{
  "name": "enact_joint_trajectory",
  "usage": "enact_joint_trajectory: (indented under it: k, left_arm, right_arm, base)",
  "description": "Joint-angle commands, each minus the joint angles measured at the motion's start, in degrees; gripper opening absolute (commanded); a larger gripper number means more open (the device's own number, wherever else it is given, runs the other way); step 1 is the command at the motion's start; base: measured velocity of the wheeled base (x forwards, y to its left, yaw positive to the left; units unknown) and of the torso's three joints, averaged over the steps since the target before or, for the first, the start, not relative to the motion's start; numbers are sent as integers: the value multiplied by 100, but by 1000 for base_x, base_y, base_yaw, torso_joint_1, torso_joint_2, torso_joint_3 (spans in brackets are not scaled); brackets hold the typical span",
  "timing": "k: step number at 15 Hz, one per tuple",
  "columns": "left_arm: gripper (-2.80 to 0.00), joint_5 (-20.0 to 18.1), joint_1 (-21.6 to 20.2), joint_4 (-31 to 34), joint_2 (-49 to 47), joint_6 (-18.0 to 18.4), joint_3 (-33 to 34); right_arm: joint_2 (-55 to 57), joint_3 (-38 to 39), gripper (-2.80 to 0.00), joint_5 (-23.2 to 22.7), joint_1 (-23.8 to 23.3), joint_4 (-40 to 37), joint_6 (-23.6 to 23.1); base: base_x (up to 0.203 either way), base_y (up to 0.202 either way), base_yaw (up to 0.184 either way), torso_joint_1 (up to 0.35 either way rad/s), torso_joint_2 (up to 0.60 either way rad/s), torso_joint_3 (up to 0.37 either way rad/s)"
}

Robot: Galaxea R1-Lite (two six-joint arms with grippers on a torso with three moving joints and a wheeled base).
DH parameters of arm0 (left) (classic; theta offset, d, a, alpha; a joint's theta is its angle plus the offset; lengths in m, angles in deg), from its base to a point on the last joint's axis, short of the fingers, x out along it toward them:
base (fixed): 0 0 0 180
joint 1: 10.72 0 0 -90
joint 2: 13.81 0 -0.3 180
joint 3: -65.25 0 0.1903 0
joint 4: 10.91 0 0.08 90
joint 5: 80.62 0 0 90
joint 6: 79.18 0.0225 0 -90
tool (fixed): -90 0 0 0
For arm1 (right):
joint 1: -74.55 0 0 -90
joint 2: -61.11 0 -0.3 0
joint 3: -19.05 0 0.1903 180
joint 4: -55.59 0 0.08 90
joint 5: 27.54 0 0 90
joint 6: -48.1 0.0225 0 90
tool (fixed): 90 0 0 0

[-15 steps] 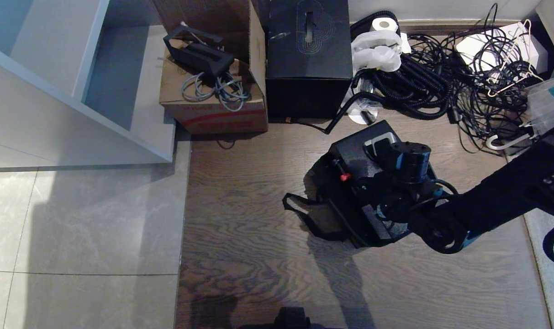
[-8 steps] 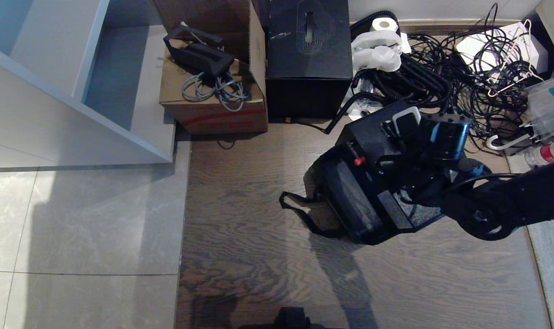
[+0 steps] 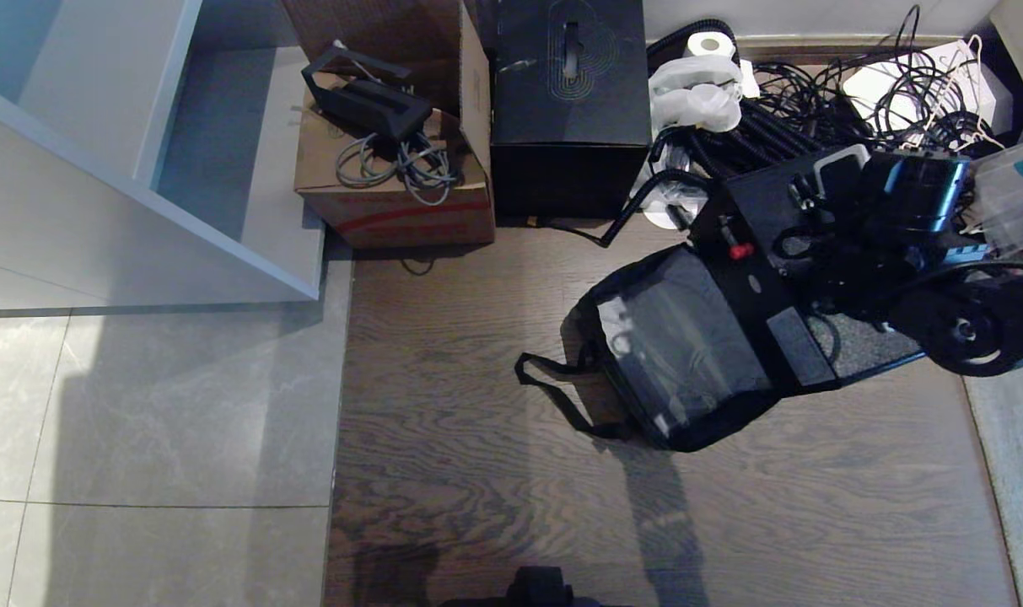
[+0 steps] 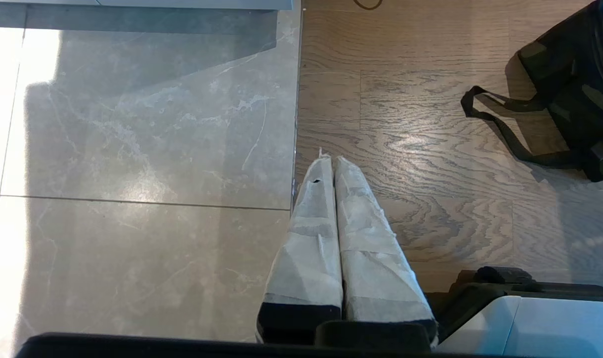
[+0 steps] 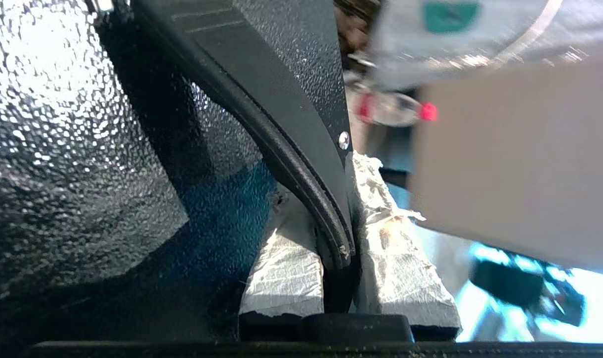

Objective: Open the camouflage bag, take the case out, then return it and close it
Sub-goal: Release the handle

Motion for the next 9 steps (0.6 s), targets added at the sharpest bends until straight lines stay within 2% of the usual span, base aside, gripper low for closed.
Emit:
enact_joint_trajectory:
  k: [1,5,9]
  left_arm:
    - [-280,2,0,2,0,-2,0]
    - [-280,2,0,2,0,-2,0]
    - [-280,2,0,2,0,-2,0]
  right_arm:
    - [220,-358,-280,-111,-448,-110,-26]
    - [1200,-903,-280,-248,-984,-65,6]
    - [2424,-1724,-280,-284,-1234,49,9]
  base:
    - [0,0,0,0,0,0]
    - [0,0,0,0,0,0]
    - [0,0,0,0,0,0]
